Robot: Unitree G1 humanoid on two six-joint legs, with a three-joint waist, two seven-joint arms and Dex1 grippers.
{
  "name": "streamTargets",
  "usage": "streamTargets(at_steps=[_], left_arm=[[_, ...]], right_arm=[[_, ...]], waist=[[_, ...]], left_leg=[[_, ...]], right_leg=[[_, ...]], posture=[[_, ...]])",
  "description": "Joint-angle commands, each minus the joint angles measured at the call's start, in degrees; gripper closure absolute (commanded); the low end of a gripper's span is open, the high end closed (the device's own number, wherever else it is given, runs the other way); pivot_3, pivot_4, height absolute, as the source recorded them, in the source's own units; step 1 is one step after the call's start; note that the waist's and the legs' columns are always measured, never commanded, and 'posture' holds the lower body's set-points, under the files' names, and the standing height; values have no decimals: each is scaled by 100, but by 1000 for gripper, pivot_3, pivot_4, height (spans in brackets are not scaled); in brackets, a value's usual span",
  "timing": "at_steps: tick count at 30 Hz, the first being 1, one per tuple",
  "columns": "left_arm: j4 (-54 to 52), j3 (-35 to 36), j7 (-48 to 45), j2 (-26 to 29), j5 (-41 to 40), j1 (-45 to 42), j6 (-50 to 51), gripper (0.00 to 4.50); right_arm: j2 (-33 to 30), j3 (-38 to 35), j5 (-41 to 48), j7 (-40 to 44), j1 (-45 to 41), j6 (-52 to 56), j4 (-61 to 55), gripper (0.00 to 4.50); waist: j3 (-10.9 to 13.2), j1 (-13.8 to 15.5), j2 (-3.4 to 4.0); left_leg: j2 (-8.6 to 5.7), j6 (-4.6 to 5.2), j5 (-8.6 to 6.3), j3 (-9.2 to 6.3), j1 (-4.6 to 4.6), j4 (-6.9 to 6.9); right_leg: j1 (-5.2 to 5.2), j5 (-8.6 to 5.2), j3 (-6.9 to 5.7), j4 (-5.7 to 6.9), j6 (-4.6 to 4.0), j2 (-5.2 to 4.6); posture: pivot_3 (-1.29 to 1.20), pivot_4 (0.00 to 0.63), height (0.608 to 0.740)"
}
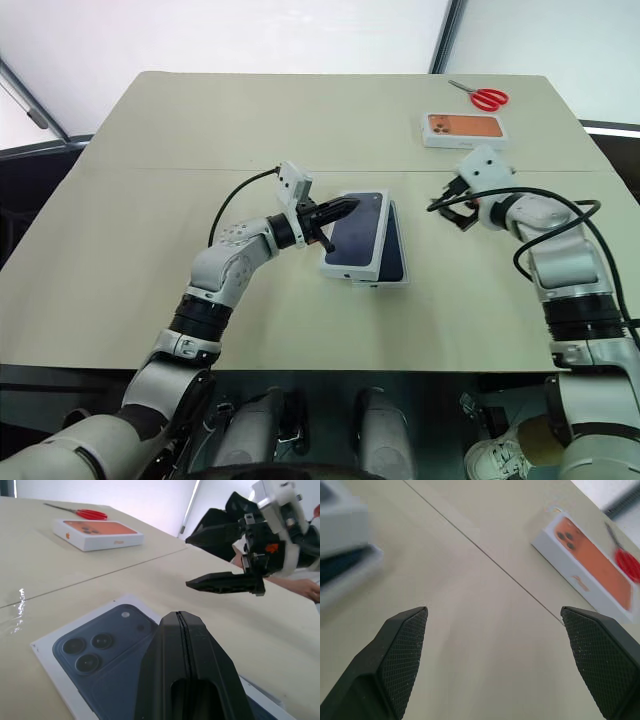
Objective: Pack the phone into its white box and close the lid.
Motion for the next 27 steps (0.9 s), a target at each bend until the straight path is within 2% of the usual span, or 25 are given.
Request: streamTargets(at_steps=[1,6,7,11,16,27], left_arm=[[-261,121,-43,279,-3,15,26,4500],[-156,146,-88,727,66,122,-8,4500],[-142,132,-96,769,59,139,17,4500],[25,-41,-109,758,151,203,35,4500],[343,-371,-100,734,553,196,-101,4500],[752,-437,-158,569,622,156,57,4500]], right_arm=[[18,-180,270,287,200,90,-632,1396],[87,-106,233,323,590,277,-1021,4084],[107,-56,160,282,661,280,-1085,4464],[139,124,-176,125,868,132,-1196,4464],[405,91,-10,72,927,508,-1579,4464],[640,133,-88,-106,890,816,-1842,4464]], waist=[[0,21,0],[0,43,0],[0,42,0],[0,36,0],[0,17,0],[-1,39,0]], left_leg=[[-1,0,0,0,0,1],[-7,7,-5,-2,-3,7],[-7,7,-5,-3,-2,7],[-7,7,-5,-3,-2,7],[-5,5,-4,-3,-2,6],[-7,6,-5,-6,-3,7]], right_leg=[[0,0,0,0,0,0],[4,0,-1,-2,0,-6],[4,0,-1,-2,0,-7],[4,0,-1,-2,-1,-7],[3,0,-1,-1,0,-5],[3,0,0,-2,-1,-13]], posture=[[0,150,738],[0,150,738],[0,150,738],[0,150,738],[0,150,738],[0,150,738]])
